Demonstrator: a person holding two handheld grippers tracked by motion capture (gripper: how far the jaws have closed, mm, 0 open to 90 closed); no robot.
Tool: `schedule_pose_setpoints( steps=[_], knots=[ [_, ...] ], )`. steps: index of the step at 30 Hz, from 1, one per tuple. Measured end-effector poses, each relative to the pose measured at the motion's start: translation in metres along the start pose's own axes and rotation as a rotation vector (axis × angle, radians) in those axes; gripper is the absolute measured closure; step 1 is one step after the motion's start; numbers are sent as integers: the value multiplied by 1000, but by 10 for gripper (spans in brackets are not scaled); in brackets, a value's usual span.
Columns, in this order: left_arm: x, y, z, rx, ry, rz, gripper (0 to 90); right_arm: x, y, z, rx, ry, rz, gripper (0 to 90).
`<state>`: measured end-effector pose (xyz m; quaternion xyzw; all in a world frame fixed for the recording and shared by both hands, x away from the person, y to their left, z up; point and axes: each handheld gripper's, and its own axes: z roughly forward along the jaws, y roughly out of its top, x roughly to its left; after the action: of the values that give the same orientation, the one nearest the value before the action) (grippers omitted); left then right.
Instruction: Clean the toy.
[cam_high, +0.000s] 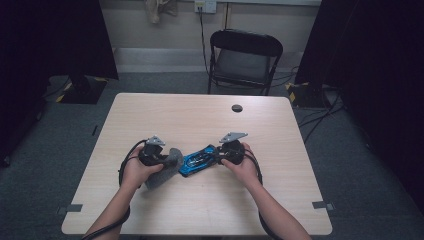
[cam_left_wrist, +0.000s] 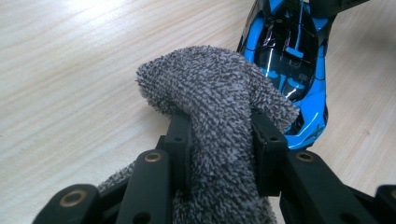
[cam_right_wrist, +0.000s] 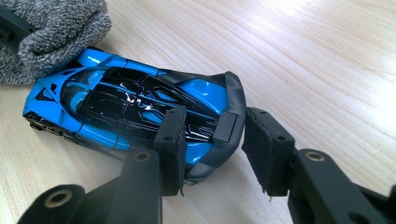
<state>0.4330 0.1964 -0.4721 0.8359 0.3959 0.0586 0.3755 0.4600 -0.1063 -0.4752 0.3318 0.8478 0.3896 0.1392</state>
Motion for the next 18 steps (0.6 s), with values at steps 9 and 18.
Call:
schedule_pose_setpoints(
  steps=[9, 18],
  knots=[
    [-11, -9, -7, 27, -33, 32, 651, 1, 0, 0, 2, -5, -3, 595],
    [-32, -17, -8, 49, -38, 96, 653, 1, 0, 0, -3, -4, -3, 596]
  ],
)
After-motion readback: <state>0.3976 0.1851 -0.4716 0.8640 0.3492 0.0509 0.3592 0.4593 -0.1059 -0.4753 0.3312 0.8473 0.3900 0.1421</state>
